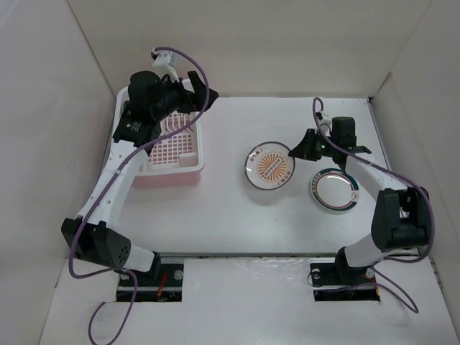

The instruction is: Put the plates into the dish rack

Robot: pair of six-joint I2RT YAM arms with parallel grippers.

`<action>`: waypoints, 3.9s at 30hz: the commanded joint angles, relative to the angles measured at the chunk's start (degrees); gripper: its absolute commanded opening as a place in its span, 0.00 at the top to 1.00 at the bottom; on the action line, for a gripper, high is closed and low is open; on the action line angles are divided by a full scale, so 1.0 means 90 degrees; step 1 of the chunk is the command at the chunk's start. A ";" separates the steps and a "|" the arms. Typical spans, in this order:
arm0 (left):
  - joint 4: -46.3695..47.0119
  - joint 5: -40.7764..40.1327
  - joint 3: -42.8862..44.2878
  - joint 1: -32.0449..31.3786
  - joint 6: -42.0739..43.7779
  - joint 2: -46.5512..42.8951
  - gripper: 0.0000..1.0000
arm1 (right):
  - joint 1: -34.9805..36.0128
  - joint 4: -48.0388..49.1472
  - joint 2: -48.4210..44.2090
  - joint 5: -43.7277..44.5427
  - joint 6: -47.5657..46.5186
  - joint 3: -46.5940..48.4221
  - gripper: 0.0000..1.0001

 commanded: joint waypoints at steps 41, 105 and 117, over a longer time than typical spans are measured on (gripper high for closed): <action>0.1773 0.4294 -0.0192 -0.0752 0.0054 0.2160 1.00 | -0.0016 0.2188 -0.1309 -0.1468 0.1259 0.1051 1.00; 0.1891 -0.6184 -0.0494 0.0341 0.2651 0.2473 1.00 | 0.0590 0.1202 -0.0391 0.0006 0.0605 0.0953 0.00; 0.1774 -0.6048 -0.0494 0.0283 0.2583 0.2775 1.00 | 0.0590 0.1202 -0.0391 -0.0052 0.0605 0.0953 0.00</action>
